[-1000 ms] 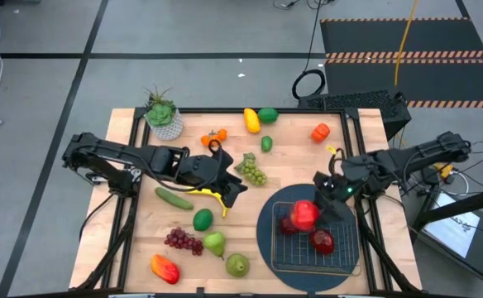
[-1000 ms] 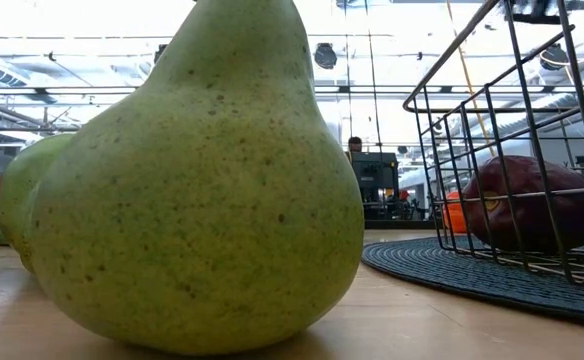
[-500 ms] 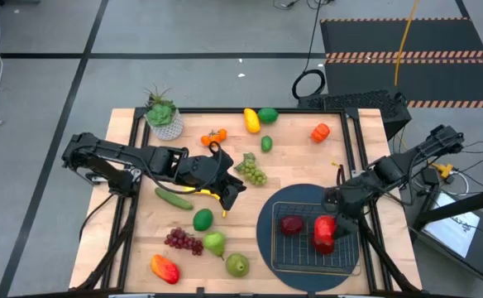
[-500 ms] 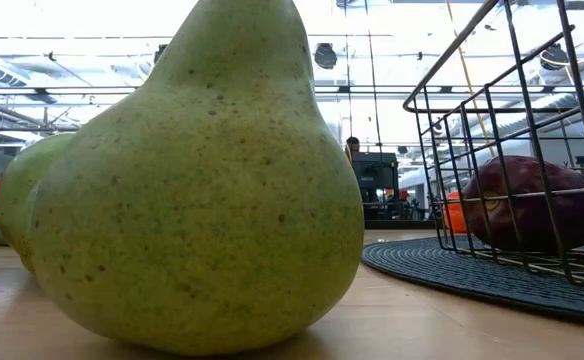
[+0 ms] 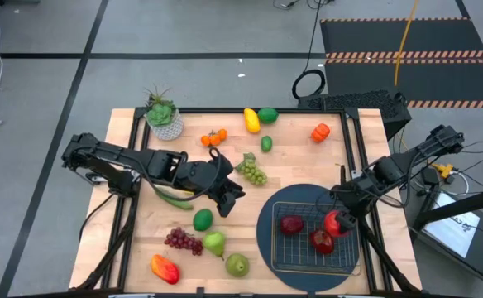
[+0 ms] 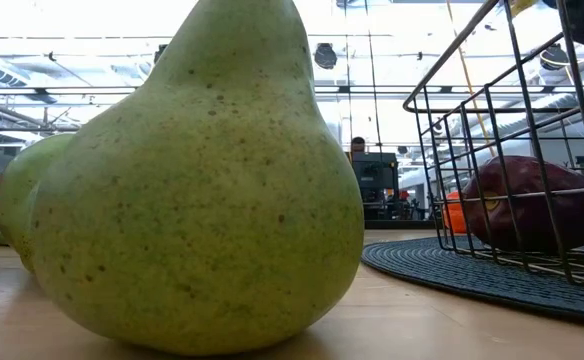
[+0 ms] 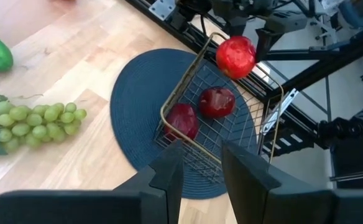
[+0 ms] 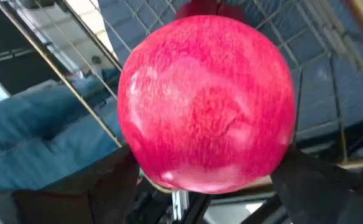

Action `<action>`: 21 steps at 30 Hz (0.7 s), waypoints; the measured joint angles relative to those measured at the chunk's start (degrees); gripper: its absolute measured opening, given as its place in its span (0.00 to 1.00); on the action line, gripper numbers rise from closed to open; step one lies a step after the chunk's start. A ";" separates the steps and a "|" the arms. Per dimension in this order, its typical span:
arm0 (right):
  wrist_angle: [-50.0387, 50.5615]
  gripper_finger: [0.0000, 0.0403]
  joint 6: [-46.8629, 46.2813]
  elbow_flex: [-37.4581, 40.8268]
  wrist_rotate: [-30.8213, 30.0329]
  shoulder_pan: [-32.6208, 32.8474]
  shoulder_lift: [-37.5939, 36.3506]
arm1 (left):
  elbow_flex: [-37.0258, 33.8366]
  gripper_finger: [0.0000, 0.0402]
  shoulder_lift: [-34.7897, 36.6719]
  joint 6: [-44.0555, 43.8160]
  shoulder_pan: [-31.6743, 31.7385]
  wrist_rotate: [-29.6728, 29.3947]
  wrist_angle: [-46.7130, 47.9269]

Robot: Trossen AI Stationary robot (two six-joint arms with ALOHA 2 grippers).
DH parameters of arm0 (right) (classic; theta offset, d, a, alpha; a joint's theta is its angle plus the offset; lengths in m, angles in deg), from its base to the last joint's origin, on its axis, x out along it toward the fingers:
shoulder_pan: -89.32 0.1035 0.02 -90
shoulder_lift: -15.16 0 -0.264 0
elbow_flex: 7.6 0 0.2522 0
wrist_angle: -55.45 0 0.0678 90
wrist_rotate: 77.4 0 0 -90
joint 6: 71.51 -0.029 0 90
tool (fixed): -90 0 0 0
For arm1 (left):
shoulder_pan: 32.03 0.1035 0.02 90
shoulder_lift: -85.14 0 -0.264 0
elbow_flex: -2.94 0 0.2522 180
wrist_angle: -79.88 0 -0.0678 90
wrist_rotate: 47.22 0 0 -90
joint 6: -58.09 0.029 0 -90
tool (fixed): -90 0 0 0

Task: Build produce basket
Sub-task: Put the apple into the gold wire basket, then put the pumpkin into the gold wire basket

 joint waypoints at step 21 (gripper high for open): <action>-10.70 0.85 -2.57 0.00 -9.28 -2.68 -1.93 | 0.00 0.26 0.00 3.27 -0.07 -0.20 -0.17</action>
